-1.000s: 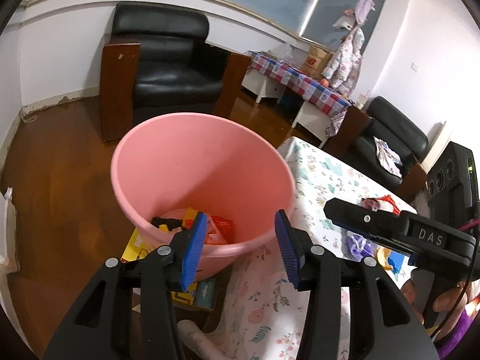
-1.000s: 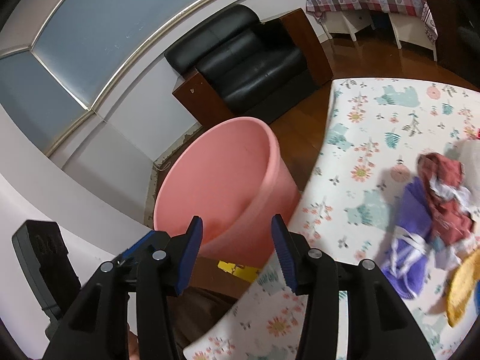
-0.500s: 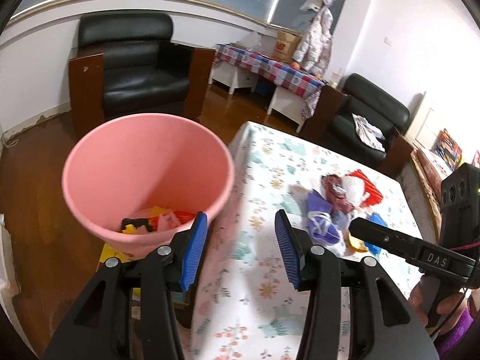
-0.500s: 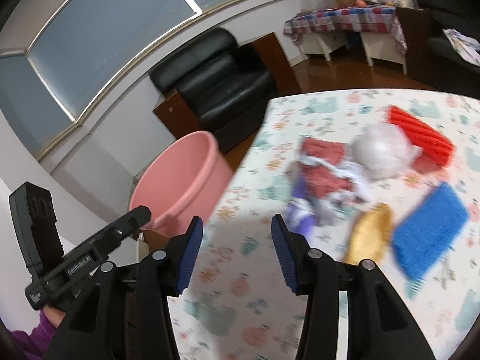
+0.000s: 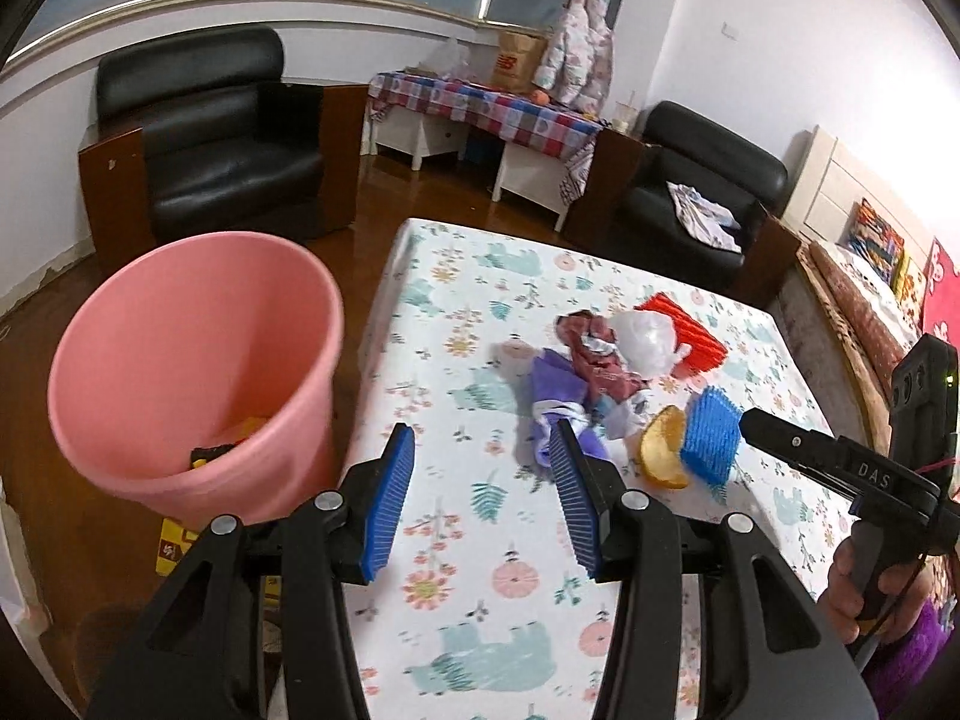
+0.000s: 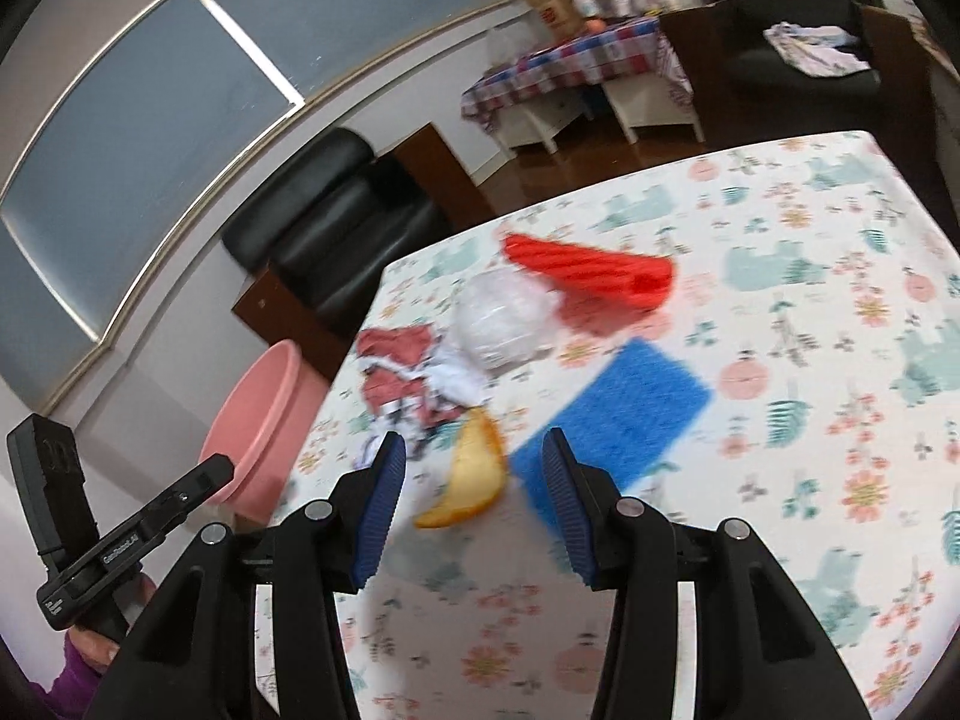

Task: Collect trash
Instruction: 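Move both grippers back to the table toward the yellow sponge and blue net, then grasp the crumpled maroon foil paper with the left gripper, then grasp the yellow sponge with the right gripper, then carry the foil paper and yellow sponge over the pink bucket and open both grippers, then move both grippers back to the table toward the purple cloth and clear bag, then grasp the purple cloth bundle tied with white string with the left gripper, then grasp the clear plastic bag with the right gripper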

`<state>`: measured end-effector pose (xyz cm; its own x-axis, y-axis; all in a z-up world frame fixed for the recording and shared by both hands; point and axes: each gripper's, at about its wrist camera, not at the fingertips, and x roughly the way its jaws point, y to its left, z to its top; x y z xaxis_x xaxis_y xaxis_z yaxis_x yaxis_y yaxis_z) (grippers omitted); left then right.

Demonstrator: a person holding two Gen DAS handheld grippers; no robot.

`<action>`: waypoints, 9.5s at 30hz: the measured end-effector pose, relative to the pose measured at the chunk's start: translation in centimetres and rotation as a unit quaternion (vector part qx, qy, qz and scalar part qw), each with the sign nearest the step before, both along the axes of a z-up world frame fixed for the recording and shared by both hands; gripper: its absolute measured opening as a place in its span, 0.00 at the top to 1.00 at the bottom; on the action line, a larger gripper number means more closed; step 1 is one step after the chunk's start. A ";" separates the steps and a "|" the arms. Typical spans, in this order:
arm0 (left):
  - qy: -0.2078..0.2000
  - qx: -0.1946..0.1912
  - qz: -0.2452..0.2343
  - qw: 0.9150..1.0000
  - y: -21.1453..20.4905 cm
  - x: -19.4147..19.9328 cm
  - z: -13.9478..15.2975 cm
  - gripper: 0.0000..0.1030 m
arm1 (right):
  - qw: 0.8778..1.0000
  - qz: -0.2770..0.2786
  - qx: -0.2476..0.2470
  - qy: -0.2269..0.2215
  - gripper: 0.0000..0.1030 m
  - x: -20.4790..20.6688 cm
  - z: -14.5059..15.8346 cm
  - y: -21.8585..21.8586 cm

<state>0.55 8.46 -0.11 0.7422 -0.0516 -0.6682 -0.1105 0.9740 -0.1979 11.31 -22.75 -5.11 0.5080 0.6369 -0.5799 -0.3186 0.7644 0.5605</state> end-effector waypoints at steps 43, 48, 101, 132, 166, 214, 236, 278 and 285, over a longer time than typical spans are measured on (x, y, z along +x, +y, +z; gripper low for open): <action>0.010 -0.021 -0.025 0.999 -5.8 6.8 -1.2 0.81 | 0.999 -0.014 0.034 -0.011 0.52 0.1 -1.1 -1.9; -0.013 -0.018 -0.021 1.000 -4.8 4.9 0.3 0.81 | 1.000 0.001 0.020 0.005 0.52 0.5 -1.6 -1.2; -0.068 -0.066 0.103 0.990 5.9 -2.7 1.6 0.81 | 0.998 0.065 0.004 -0.003 0.94 2.8 3.3 9.5; -0.055 -0.063 0.218 0.972 14.4 -5.8 -0.1 0.81 | 0.979 0.202 -0.028 -0.014 0.94 3.0 3.3 29.5; -0.041 -0.078 0.185 0.979 13.2 -5.0 -0.2 0.59 | 0.985 0.172 -0.013 -0.006 0.63 2.3 2.6 25.2; 0.044 0.007 -0.032 0.999 -4.0 5.3 -3.3 0.59 | 0.995 -0.098 -0.012 0.004 0.51 0.7 -1.2 -3.8; 0.067 0.026 -0.030 0.997 -6.5 7.0 -5.5 0.76 | 0.997 -0.075 0.003 0.022 0.49 1.1 -2.1 -3.0; 0.004 0.000 0.009 1.000 -3.7 1.8 -2.9 0.80 | 0.945 0.005 -0.314 -0.087 0.45 8.7 -2.0 14.5; 0.002 0.001 0.011 1.000 -3.7 1.6 -2.7 0.80 | 0.950 0.000 -0.302 -0.082 0.61 8.8 -2.1 13.8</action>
<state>2.19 4.73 -2.85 0.7409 -0.0337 -0.6708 -0.1323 0.9718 -0.1949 20.11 -8.95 -7.22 0.6223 0.2134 -0.7532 -0.3643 0.9305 -0.0374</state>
